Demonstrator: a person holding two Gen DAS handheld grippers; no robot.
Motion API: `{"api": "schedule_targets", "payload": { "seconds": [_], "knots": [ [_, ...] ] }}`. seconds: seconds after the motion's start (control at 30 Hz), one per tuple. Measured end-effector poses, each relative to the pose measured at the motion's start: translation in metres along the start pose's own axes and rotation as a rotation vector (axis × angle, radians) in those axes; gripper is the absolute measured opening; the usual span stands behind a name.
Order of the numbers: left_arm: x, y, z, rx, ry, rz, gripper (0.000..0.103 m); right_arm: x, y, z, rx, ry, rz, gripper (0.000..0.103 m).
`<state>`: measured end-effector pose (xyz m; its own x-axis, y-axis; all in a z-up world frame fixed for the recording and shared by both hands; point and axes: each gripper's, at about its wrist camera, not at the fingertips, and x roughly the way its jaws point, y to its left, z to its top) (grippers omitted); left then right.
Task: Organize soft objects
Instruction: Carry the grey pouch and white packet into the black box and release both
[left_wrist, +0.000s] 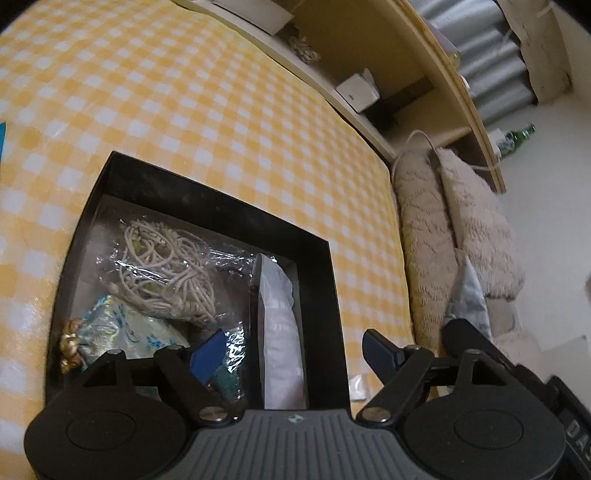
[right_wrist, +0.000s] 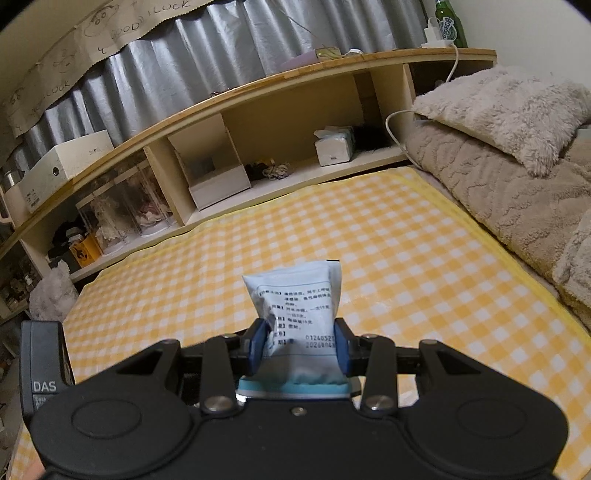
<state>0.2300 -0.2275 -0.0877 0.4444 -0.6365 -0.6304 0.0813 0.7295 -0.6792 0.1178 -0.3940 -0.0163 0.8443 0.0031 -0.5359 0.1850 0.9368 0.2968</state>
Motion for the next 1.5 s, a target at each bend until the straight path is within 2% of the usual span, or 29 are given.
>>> {"api": "schedule_targets", "payload": {
  "seconds": [0.13, 0.37, 0.53, 0.63, 0.7, 0.73, 0.77, 0.8, 0.9, 0.97, 1.03, 1.07, 1.1, 1.17, 1.3, 1.37, 1.5],
  "knots": [
    [-0.019, -0.003, 0.002, 0.087, -0.004, 0.025, 0.081, 0.003, 0.000, -0.002, -0.013, 0.026, -0.001, 0.040],
    [-0.071, -0.009, 0.011, 0.283, -0.097, 0.119, 0.081, 0.013, -0.001, -0.007, 0.012, 0.129, 0.040, 0.040],
    [-0.094, -0.012, 0.018, 0.329, -0.148, 0.146, 0.082, 0.028, 0.014, -0.020, 0.009, 0.258, 0.091, 0.040],
    [-0.100, -0.010, 0.020, 0.330, -0.166, 0.153, 0.083, 0.034, 0.026, -0.026, 0.000, 0.299, 0.128, 0.041],
    [-0.102, -0.009, 0.020, 0.333, -0.174, 0.164, 0.094, 0.037, 0.034, -0.029, -0.011, 0.316, 0.158, 0.051],
    [-0.101, -0.010, 0.020, 0.332, -0.179, 0.174, 0.096, 0.040, 0.037, -0.031, -0.015, 0.324, 0.157, 0.055],
    [-0.100, -0.009, 0.020, 0.333, -0.179, 0.184, 0.098, 0.042, 0.040, -0.034, -0.017, 0.333, 0.140, 0.069],
    [-0.100, -0.007, 0.019, 0.336, -0.177, 0.189, 0.098, 0.042, 0.043, -0.036, -0.033, 0.339, 0.118, 0.072],
    [-0.100, -0.002, 0.019, 0.334, -0.169, 0.198, 0.098, 0.039, 0.044, -0.037, -0.080, 0.336, 0.103, 0.071],
    [-0.101, 0.000, 0.019, 0.331, -0.167, 0.201, 0.098, 0.036, 0.041, -0.035, -0.082, 0.332, 0.104, 0.064],
    [-0.102, 0.002, 0.018, 0.329, -0.165, 0.200, 0.098, 0.034, 0.040, -0.035, -0.089, 0.334, 0.110, 0.046],
    [-0.103, 0.002, 0.018, 0.331, -0.165, 0.199, 0.098, 0.034, 0.040, -0.034, -0.093, 0.339, 0.121, 0.033],
    [-0.104, 0.002, 0.018, 0.333, -0.167, 0.199, 0.098, 0.032, 0.040, -0.034, -0.099, 0.345, 0.136, 0.026],
    [-0.106, 0.002, 0.018, 0.340, -0.172, 0.201, 0.098, 0.030, 0.046, -0.035, -0.126, 0.350, 0.164, 0.019],
    [-0.106, 0.002, 0.017, 0.341, -0.173, 0.201, 0.098, 0.037, 0.064, -0.045, -0.226, 0.422, 0.204, 0.022],
    [-0.105, 0.003, 0.017, 0.341, -0.170, 0.201, 0.098, 0.048, 0.072, -0.053, -0.275, 0.476, 0.182, 0.023],
    [-0.103, 0.005, 0.016, 0.339, -0.165, 0.205, 0.098, 0.063, 0.075, -0.055, -0.320, 0.489, 0.111, 0.025]
  ]
}}
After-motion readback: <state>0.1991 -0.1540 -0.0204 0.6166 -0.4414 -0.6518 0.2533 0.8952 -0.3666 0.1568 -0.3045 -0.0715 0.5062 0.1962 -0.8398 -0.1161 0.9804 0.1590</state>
